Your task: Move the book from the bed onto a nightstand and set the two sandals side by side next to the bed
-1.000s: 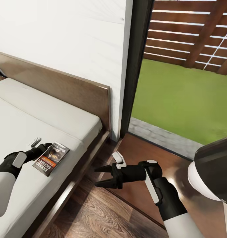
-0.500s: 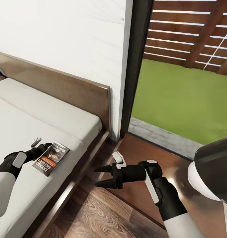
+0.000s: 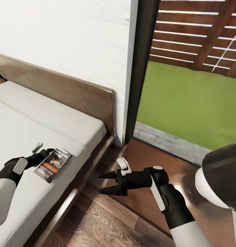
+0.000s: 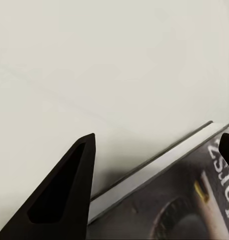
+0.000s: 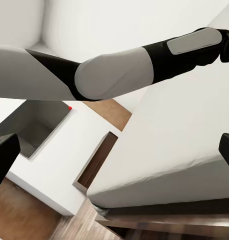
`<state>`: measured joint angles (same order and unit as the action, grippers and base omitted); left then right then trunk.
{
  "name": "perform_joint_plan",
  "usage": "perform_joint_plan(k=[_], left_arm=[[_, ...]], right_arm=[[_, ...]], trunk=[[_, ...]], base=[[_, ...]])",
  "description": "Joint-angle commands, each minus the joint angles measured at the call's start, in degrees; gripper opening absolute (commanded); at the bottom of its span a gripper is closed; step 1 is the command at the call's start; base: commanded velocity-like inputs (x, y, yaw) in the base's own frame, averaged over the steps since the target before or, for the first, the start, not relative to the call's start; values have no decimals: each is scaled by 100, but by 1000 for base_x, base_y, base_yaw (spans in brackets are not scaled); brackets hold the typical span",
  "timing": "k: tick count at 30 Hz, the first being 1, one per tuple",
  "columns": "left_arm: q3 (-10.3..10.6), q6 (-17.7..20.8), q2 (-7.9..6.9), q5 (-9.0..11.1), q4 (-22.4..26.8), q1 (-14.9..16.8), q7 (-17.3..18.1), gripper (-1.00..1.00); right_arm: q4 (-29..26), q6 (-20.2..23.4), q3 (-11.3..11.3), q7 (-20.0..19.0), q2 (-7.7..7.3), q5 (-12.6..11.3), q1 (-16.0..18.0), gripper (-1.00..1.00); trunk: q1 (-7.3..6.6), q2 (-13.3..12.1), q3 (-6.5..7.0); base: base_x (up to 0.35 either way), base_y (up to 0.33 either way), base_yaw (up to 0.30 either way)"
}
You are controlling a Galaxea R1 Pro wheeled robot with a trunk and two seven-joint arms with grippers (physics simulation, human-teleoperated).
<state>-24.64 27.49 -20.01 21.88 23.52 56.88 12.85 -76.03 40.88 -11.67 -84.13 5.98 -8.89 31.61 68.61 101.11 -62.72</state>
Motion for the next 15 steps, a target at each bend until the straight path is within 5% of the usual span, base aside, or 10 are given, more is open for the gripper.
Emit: perform_joint_plan(k=[1,15], left_arm=[[-23,72,6,0,-5,-1,7,100],[-23,72,6,0,-5,-1,6,100]], right_arm=[[0,60,-2,-7,0,-20,3,100],[0,60,-2,-7,0,-24,3,100]], trunk=[[0,1,-4],[0,1,-4]], base=[[0,0,0],[0,0,0]])
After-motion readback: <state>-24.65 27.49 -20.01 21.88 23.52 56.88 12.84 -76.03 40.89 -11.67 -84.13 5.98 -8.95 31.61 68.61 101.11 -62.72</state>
